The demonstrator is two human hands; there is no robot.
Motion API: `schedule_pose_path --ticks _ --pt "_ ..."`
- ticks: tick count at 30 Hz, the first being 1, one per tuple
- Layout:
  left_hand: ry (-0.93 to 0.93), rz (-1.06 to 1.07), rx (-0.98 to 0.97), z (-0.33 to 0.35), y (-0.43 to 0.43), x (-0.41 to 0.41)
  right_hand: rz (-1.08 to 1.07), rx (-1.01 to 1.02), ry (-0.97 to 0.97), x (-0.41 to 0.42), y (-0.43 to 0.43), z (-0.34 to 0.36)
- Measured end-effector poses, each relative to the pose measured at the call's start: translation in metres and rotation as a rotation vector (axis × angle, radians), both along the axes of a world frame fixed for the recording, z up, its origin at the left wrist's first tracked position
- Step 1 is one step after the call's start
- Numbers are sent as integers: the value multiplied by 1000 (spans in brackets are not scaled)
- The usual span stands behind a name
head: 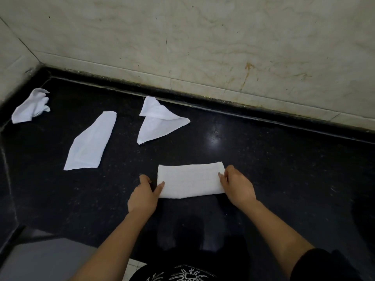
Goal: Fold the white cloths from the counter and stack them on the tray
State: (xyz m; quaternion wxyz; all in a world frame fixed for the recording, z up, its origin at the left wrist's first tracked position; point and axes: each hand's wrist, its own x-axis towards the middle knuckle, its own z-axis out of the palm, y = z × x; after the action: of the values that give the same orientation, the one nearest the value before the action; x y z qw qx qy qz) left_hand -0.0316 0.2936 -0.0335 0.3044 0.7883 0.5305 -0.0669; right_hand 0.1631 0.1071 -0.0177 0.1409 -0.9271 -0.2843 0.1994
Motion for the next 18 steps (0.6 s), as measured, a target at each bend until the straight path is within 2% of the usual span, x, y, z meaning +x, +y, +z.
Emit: schedule_pose_path --ticks 3,5,9,14,18 --pt "0 -12 11 0 -19 -11 207 -139 -67 -24 -15 -12" --pt "17 -34 23 0 -26 -13 208 -205 -83 -30 -24 -19" --pt "27 -61 28 -1 -27 -16 103 -223 -54 -28 -30 -20" --pt "43 -66 15 -2 -25 -19 -255 -24 158 -24 -24 -19" --pt "0 -12 -24 -5 -24 -18 -383 -14 253 -21 -12 -25"
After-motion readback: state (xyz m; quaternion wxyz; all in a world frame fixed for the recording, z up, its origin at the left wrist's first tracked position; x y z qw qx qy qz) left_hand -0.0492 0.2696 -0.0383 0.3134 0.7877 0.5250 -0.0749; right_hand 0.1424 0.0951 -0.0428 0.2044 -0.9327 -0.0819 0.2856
